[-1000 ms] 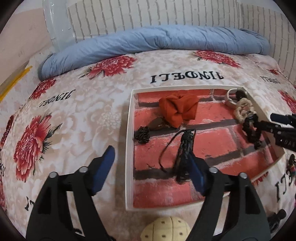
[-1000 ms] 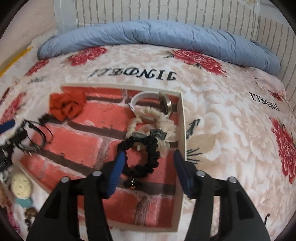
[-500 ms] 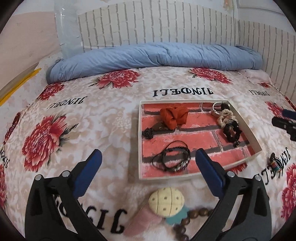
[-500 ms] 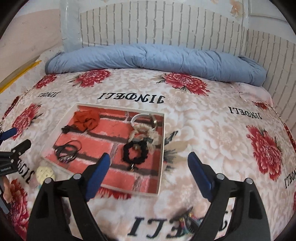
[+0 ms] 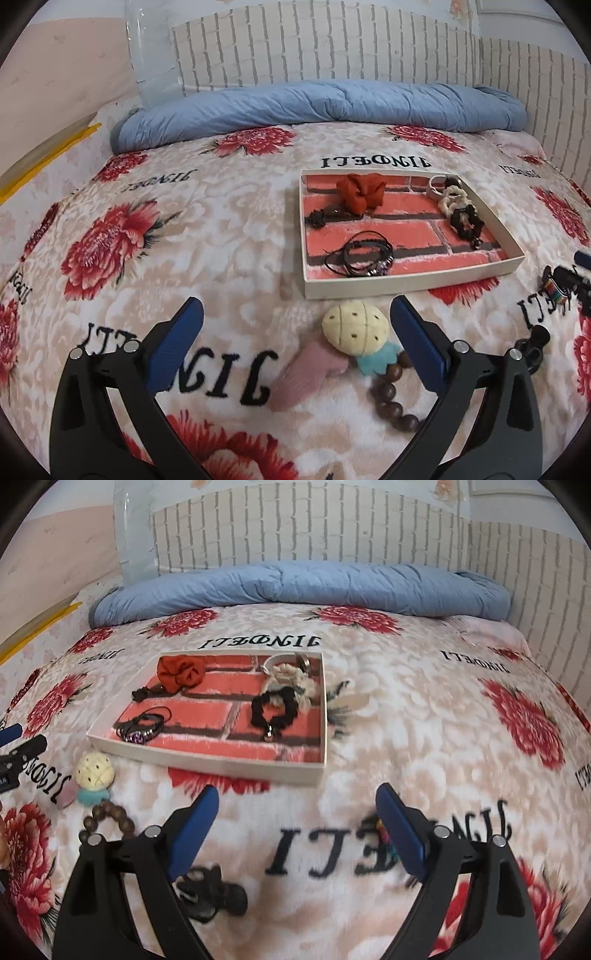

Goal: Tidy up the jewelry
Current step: 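Withdraw both open grippers from the tray toward the remaining jewelry, then grasp the plush pineapple keychain with the left gripper while the right grasps the black hair claw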

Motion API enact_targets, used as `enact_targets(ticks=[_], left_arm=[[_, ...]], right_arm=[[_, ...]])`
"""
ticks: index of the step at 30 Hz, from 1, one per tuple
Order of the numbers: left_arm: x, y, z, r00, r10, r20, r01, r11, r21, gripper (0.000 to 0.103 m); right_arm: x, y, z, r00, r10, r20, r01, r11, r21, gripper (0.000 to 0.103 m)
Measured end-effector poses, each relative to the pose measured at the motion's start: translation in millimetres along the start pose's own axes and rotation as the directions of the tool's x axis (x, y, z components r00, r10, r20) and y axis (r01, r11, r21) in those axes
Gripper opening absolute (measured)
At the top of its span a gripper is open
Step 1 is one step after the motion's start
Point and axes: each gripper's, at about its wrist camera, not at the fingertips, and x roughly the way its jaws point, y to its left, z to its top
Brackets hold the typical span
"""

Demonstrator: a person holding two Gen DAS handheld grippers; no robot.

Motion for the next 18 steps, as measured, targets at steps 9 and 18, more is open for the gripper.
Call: enact_targets(ticks=[9, 18], left_arm=[[20.8, -9.0, -18.1, 0.999, -0.007, -0.047, 0.007, 1.000, -0.003, 0.098], [49.1, -9.1, -33.4, 0.992, -0.026, -0.123, 0.022, 0.999, -0.032, 0.098]], right_arm=[[-8.9, 22.1, -26.1, 1.000, 0.017, 0.017, -0.016, 0.999, -0.027, 0.085], [7.9, 49.4, -55.3, 0.998, 0.031, -0.057, -0.035, 0.996, -0.078, 0.085]])
